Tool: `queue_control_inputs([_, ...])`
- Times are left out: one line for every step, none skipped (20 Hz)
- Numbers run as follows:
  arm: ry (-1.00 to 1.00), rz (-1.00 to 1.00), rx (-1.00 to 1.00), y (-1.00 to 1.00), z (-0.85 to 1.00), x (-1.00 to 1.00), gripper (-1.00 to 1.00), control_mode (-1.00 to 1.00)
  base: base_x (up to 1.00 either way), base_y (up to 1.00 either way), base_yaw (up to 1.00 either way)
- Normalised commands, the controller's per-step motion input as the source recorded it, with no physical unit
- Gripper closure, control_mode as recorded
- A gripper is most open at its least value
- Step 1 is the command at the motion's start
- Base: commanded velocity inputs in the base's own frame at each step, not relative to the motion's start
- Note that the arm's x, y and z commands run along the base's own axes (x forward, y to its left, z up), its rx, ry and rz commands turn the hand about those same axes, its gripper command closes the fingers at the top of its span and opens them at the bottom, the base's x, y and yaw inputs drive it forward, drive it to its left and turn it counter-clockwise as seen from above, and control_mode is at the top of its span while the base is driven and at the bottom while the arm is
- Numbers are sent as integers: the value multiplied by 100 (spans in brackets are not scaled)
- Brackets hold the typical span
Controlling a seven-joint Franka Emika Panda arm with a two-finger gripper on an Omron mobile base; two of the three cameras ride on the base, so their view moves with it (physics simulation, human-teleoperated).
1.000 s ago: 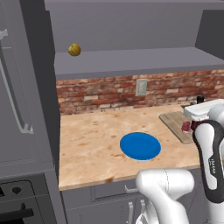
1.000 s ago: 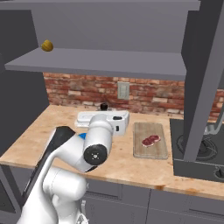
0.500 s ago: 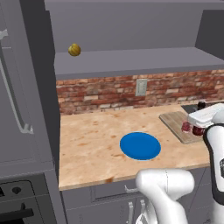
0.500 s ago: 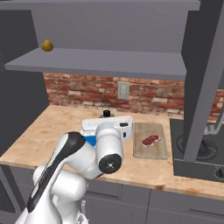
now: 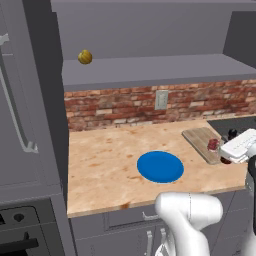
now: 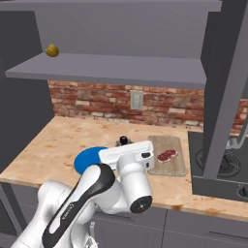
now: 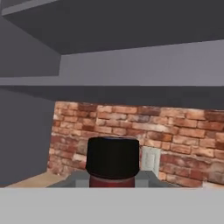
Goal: Pick the steak from the plate and place it on the cutting board. Then pick the condiment bottle from the cabinet and place it next to the cutting board.
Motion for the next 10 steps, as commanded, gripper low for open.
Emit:
queue_control_inputs([-11, 6, -1, 0, -48, 0, 100, -100, 0, 0, 0])
queue_control_inputs([-10, 6, -1, 1, -47, 0, 100, -100, 0, 0, 0])
queue_control_inputs([-10, 6, -2, 2, -47, 0, 100, -100, 0, 0, 0])
queue_control_inputs([-9, 6, -2, 3, -47, 0, 100, -100, 0, 0, 0])
queue_control_inputs([-9, 7, -2, 4, -48, 0, 100, -100, 0, 0, 0])
queue_control_inputs([-8, 7, -2, 5, -49, 0, 100, -100, 0, 0, 0])
queue_control_inputs([-7, 7, -2, 5, -47, 0, 100, -100, 0, 0, 0])
queue_control_inputs([-7, 7, -1, 5, -46, 0, 100, -100, 0, 0, 0])
queue_control_inputs([-6, 7, -1, 5, -44, 0, 100, -100, 0, 0, 0])
queue_control_inputs([-6, 7, -1, 5, -41, 0, 100, -100, 0, 0, 0])
